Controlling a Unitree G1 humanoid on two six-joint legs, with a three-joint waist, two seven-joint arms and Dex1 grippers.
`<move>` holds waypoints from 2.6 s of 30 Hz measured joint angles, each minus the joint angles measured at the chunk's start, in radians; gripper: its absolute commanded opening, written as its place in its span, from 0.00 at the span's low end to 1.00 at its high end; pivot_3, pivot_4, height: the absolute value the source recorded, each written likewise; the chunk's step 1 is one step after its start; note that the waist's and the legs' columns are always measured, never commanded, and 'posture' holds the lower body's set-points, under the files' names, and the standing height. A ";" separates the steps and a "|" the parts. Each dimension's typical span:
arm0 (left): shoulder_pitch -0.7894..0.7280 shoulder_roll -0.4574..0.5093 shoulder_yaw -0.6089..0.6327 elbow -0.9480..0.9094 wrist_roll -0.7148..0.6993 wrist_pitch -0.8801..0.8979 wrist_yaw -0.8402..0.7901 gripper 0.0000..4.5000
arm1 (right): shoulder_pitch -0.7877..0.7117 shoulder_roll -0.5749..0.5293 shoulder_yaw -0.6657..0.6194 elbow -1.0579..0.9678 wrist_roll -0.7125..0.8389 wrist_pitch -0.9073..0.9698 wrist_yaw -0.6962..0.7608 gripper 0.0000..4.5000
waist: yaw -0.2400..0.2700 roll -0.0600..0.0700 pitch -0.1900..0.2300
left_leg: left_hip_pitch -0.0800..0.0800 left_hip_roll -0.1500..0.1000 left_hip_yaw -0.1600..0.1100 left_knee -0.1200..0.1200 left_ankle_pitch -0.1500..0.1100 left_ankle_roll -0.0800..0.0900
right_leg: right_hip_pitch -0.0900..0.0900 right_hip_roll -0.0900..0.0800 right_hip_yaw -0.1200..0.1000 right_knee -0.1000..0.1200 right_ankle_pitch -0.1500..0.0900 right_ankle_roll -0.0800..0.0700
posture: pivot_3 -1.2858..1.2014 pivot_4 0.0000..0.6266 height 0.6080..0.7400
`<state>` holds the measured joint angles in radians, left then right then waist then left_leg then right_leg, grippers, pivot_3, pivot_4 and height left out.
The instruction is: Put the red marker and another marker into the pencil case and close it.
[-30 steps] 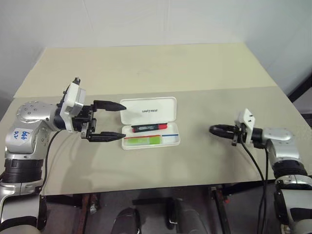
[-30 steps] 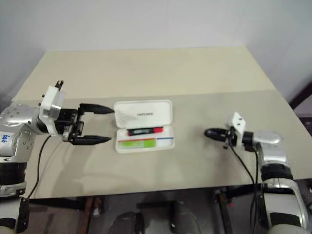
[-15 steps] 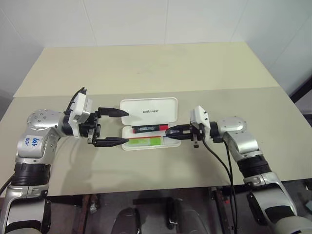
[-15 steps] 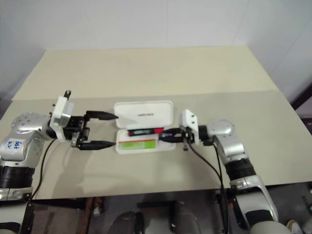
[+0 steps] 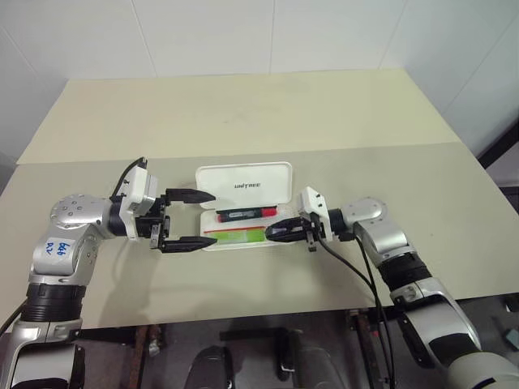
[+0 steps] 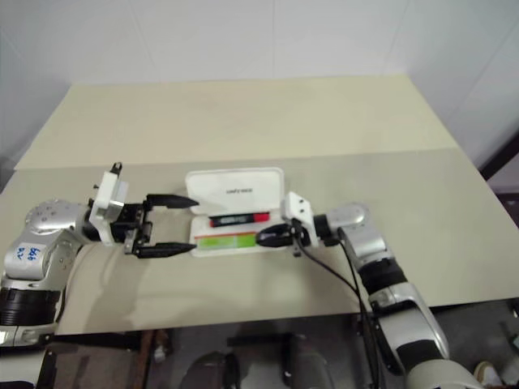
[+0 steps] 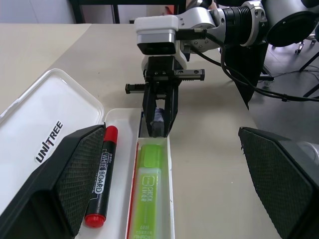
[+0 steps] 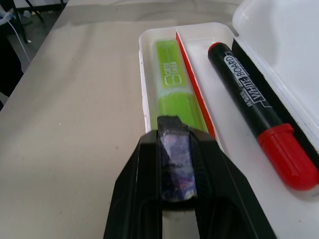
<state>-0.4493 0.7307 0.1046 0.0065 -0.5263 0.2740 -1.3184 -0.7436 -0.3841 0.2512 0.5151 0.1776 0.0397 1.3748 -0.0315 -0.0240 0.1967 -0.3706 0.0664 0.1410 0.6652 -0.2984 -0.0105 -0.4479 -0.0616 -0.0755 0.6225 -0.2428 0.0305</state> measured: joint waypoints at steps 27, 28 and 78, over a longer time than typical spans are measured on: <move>-0.019 -0.009 0.002 0.001 0.000 0.000 0.015 1.00 | -0.063 -0.011 -0.045 -0.021 0.039 -0.007 0.053 1.00 | 0.000 0.000 0.000 | 0.000 0.001 0.003 0.000 -0.001 -0.001 | -0.001 -0.001 0.001 0.000 0.000 0.000 | 0.52 0.24 1.00; -0.019 -0.011 0.003 0.001 0.000 0.000 0.020 1.00 | -0.054 -0.019 -0.056 -0.059 0.051 0.007 0.051 1.00 | 0.001 0.000 0.000 | 0.000 0.002 0.003 0.000 -0.001 -0.001 | -0.001 -0.001 0.001 -0.001 0.000 0.000 | 0.52 0.24 1.00; -0.100 -0.074 0.127 0.409 0.116 -0.273 0.301 0.00 | 0.322 -0.436 -0.417 -0.607 0.364 0.275 -0.125 1.00 | 0.004 -0.001 0.001 | 0.000 0.002 0.004 -0.002 -0.004 0.001 | -0.002 -0.001 -0.001 -0.005 0.000 0.001 | 0.52 0.24 1.00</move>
<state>-0.5498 0.6566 0.2319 0.4160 -0.4100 0.0005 -1.0171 -0.4212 -0.8201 -0.1654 -0.0918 0.5420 0.3151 1.2495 -0.0272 -0.0254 0.1974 -0.3705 0.0682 0.1448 0.6631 -0.3027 -0.0092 -0.4500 -0.0621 -0.0768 0.6172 -0.2424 0.0318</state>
